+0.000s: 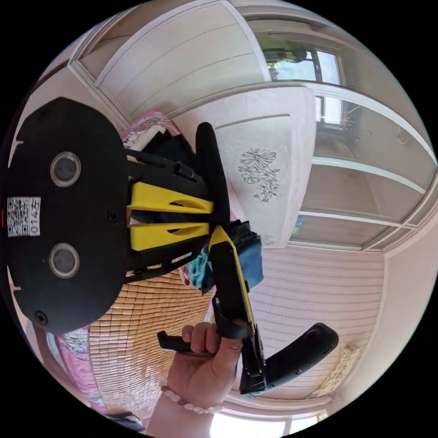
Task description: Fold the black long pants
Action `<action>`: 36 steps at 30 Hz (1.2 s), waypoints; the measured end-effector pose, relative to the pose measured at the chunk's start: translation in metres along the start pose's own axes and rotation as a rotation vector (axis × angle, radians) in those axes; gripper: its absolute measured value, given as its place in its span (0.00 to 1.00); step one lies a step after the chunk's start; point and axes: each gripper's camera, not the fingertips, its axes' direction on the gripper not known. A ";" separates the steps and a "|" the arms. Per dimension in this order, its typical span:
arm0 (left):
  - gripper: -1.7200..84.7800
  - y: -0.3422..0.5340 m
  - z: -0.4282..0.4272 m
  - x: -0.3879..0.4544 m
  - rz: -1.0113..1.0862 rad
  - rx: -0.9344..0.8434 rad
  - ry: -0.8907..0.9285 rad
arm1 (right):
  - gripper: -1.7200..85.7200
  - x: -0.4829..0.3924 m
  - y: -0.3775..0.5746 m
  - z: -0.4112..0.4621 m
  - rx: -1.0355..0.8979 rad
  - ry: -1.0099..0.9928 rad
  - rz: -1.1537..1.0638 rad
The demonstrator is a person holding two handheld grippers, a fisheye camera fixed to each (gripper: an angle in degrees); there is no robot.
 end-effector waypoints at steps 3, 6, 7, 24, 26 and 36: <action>0.05 -0.056 -0.038 0.064 0.144 0.128 0.050 | 0.03 0.006 0.015 -0.113 0.205 0.004 0.049; 0.05 -0.102 -0.066 0.154 0.295 0.172 0.147 | 0.03 0.001 0.061 -0.219 0.375 0.120 0.131; 0.05 -0.107 -0.070 0.174 0.324 0.169 0.175 | 0.03 -0.001 0.074 -0.237 0.397 0.153 0.146; 0.06 0.168 0.013 0.394 0.424 -0.635 0.843 | 0.02 -0.056 0.538 -0.334 0.079 0.584 1.150; 0.06 0.163 0.031 0.351 0.314 -0.650 0.742 | 0.03 -0.054 0.498 -0.308 0.000 0.558 1.025; 0.11 0.146 0.120 0.236 0.095 -0.660 0.368 | 0.19 -0.068 0.222 -0.088 -0.482 0.447 0.137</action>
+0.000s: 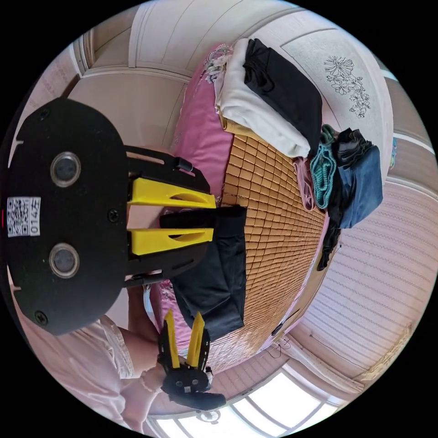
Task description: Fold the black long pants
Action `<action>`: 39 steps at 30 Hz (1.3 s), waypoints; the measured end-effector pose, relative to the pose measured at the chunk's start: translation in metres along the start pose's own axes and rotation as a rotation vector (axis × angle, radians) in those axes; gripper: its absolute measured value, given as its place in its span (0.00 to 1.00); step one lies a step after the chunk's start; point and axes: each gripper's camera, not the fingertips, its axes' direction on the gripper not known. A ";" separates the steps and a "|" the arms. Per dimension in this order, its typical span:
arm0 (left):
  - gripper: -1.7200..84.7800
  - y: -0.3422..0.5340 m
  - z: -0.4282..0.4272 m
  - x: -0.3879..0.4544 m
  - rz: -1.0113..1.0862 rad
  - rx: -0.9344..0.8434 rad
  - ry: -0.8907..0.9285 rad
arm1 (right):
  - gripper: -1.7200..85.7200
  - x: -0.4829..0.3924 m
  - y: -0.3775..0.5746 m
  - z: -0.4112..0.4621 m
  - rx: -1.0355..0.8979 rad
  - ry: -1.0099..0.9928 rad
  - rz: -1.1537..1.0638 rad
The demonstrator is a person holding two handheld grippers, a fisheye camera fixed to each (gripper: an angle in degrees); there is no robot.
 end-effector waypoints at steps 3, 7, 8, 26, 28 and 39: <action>0.12 -0.016 0.015 -0.004 -0.020 0.013 0.010 | 0.20 -0.022 -0.044 0.045 -0.222 0.074 -0.061; 0.15 -0.052 0.045 -0.004 -0.012 -0.021 0.029 | 0.17 -0.031 -0.060 0.033 -0.254 0.177 -0.057; 0.16 -0.062 0.057 -0.002 -0.001 -0.041 0.024 | 0.15 -0.030 -0.064 0.018 -0.254 0.169 -0.037; 0.02 -0.069 0.103 0.070 0.374 -0.274 0.130 | 0.03 0.154 0.133 -0.347 0.254 -0.182 0.775; 0.02 -0.073 0.085 0.066 0.352 -0.224 0.161 | 0.03 0.166 0.156 -0.388 0.328 -0.162 0.834; 0.01 -0.108 -0.130 -0.007 0.396 0.269 0.045 | 0.03 0.236 0.309 -0.632 0.577 0.215 1.238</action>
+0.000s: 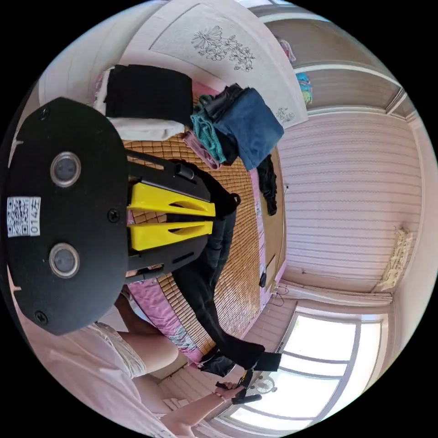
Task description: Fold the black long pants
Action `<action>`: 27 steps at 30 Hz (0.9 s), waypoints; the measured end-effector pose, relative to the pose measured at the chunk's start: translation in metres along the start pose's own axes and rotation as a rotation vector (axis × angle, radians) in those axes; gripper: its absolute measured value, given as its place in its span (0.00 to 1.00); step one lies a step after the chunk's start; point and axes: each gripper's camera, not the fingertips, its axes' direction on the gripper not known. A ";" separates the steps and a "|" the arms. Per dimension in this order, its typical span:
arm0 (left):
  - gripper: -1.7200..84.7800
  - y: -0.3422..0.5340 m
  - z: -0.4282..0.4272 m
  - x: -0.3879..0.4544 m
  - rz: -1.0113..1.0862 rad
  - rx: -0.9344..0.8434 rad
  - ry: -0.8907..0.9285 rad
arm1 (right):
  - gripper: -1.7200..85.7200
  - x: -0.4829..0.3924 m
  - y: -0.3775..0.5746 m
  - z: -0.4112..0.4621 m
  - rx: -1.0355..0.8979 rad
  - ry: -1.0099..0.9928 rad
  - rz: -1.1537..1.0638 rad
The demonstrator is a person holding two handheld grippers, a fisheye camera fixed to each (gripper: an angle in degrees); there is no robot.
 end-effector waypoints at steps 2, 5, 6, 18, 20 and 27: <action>0.01 0.046 -0.007 -0.034 -0.119 -0.026 -0.065 | 0.03 0.020 0.017 0.011 -0.058 0.004 0.068; 0.01 0.133 0.016 -0.085 -0.362 -0.206 -0.052 | 0.03 0.061 0.059 0.044 -0.204 0.028 0.263; 0.01 0.164 0.024 -0.097 -0.439 -0.258 -0.032 | 0.02 0.070 0.077 0.053 -0.235 0.065 0.326; 0.04 0.202 0.037 -0.115 -0.465 -0.339 -0.018 | 0.04 -0.013 0.066 0.040 -0.292 0.158 0.219; 0.09 0.199 0.051 -0.119 -0.473 -0.366 0.003 | 0.06 -0.052 0.052 0.062 -0.331 0.150 0.114; 0.16 0.210 0.088 -0.148 -0.533 -0.468 0.033 | 0.17 -0.215 0.032 0.188 -0.527 0.187 -0.397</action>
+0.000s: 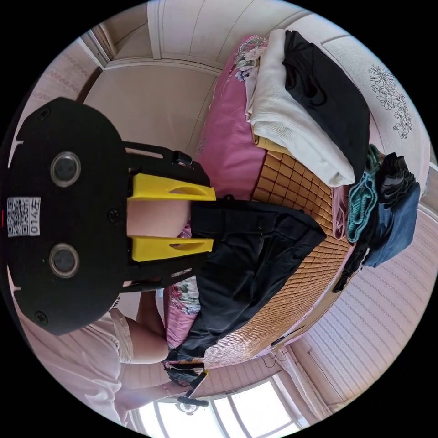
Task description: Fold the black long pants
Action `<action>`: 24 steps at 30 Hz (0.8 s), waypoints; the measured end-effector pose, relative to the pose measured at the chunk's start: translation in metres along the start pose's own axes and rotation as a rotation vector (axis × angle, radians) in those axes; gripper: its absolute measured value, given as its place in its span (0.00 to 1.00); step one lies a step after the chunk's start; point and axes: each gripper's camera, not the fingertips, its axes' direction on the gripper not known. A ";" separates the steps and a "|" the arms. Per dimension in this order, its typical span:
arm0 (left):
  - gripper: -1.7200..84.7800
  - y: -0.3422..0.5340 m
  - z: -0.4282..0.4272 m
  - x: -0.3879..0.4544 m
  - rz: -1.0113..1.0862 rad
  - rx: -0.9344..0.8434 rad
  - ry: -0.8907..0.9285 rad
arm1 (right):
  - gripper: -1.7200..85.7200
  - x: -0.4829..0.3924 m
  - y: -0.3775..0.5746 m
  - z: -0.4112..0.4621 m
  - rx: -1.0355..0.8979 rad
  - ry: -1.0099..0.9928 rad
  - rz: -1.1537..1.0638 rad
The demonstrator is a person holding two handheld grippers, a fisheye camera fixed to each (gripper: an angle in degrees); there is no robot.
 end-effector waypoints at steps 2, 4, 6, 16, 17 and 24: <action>0.17 -0.006 0.009 -0.003 0.003 -0.027 0.000 | 0.18 -0.027 -0.023 0.025 -0.062 0.050 -0.074; 0.17 -0.012 0.017 -0.003 0.006 -0.050 0.013 | 0.19 -0.043 -0.038 0.053 -0.119 0.063 -0.096; 0.17 -0.020 0.026 0.003 0.015 -0.064 0.024 | 0.17 -0.056 -0.047 0.092 -0.236 0.015 -0.097; 0.07 -0.040 0.034 0.036 0.151 -0.167 -0.090 | 0.02 -0.079 -0.019 0.066 -0.242 -0.026 -0.156; 0.04 -0.039 0.027 0.044 0.184 -0.154 -0.120 | 0.01 -0.076 -0.018 0.050 -0.218 -0.050 -0.161; 0.01 -0.043 -0.023 0.054 0.202 0.003 0.062 | 0.01 -0.042 -0.047 -0.048 -0.049 0.006 -0.154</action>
